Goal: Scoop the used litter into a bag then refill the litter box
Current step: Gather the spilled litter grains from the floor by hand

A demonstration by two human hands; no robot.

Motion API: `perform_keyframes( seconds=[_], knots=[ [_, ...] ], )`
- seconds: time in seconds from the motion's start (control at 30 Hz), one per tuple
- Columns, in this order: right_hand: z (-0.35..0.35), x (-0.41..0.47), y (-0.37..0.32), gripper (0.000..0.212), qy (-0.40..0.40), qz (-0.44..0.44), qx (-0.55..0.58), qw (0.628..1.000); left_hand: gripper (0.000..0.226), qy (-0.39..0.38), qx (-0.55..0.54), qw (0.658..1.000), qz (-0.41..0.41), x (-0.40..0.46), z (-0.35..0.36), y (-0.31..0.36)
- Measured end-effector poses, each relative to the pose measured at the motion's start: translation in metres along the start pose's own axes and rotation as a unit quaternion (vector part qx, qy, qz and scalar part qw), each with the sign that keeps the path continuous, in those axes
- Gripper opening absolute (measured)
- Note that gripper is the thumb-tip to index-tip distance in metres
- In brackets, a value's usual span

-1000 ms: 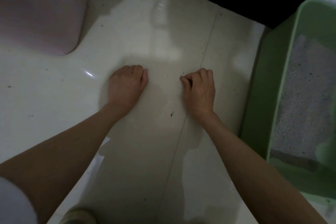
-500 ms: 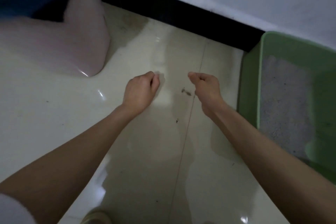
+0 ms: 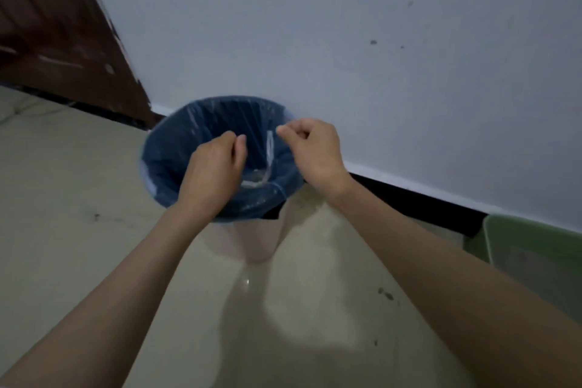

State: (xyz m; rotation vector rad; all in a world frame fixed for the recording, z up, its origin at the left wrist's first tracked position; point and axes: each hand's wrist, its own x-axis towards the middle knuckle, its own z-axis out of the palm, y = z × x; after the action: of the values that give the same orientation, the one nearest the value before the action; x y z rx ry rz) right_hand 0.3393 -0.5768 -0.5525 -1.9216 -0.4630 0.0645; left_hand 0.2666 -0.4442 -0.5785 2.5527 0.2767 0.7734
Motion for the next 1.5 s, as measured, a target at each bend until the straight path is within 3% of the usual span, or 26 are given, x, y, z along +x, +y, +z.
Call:
perform_keyframes(
  seconds=[0.07, 0.17, 0.3, 0.4, 0.53, 0.6, 0.7, 0.77, 0.9, 1.03, 1.13, 1.2, 1.33, 1.47, 1.5],
  knots=[
    [0.023, 0.011, 0.0, 0.02, -0.034, -0.028, -0.093, 0.995, 0.037, -0.066, 0.05, 0.996, -0.042, 0.008, -0.007, -0.021],
    [0.04, 0.008, 0.009, 0.025, -0.09, -0.037, -0.198, 0.975, 0.032, -0.178, 0.197, 0.962, -0.06, 0.011, -0.018, -0.033],
    [0.036, -0.004, 0.011, 0.014, -0.079, -0.037, -0.239, 0.967, 0.042, -0.115, 0.235, 0.964, -0.038, 0.015, -0.029, -0.028],
    [0.028, -0.003, 0.005, 0.019, -0.058, -0.04, -0.24, 0.968, 0.024, -0.134, 0.232, 0.963, -0.041, 0.014, -0.025, -0.023],
    [0.018, -0.002, 0.005, 0.029, -0.082, -0.066, -0.303, 0.947, 0.025, -0.134, 0.219, 0.966, -0.031, 0.012, -0.021, -0.018],
    [0.014, -0.006, 0.005, 0.031, -0.064, -0.087, -0.309, 0.945, 0.037, -0.154, 0.229, 0.961, -0.019, 0.011, -0.019, -0.016],
    [0.009, -0.01, 0.007, 0.024, -0.038, -0.076, -0.233, 0.969, 0.028, -0.097, 0.187, 0.977, 0.024, 0.007, -0.018, -0.013],
    [0.002, -0.015, 0.009, 0.034, -0.047, -0.07, -0.185, 0.979, 0.027, -0.052, 0.147, 0.987, 0.049, 0.005, -0.016, -0.007],
    [-0.023, -0.025, 0.025, 0.031, -0.022, -0.108, -0.18, 0.977, 0.067, -0.08, 0.081, 0.992, 0.049, -0.001, -0.005, 0.023],
    [-0.061, -0.05, 0.065, 0.027, 0.066, -0.117, -0.147, 0.98, 0.039, -0.064, 0.021, 0.984, 0.168, -0.021, 0.027, 0.059],
    [-0.089, -0.093, 0.122, 0.032, 0.022, 0.011, -0.211, 0.977, 0.04, -0.154, -0.009, 0.967, 0.205, -0.064, 0.077, 0.068],
    [-0.103, -0.131, 0.171, 0.038, -0.028, 0.094, -0.266, 0.959, 0.046, -0.28, 0.005, 0.942, 0.182, -0.103, 0.114, 0.068],
    [-0.112, -0.208, 0.251, 0.052, -0.177, 0.202, -0.361, 0.893, 0.061, -0.52, 0.114, 0.836, 0.133, -0.172, 0.172, 0.055],
    [-0.105, -0.255, 0.296, 0.106, -0.241, 0.189, -0.391, 0.868, 0.063, -0.561, 0.149, 0.803, 0.136, -0.199, 0.212, 0.057],
    [-0.102, -0.258, 0.303, 0.104, -0.244, 0.186, -0.403, 0.862, 0.063, -0.559, 0.158, 0.8, 0.149, -0.201, 0.221, 0.058]
  ],
)
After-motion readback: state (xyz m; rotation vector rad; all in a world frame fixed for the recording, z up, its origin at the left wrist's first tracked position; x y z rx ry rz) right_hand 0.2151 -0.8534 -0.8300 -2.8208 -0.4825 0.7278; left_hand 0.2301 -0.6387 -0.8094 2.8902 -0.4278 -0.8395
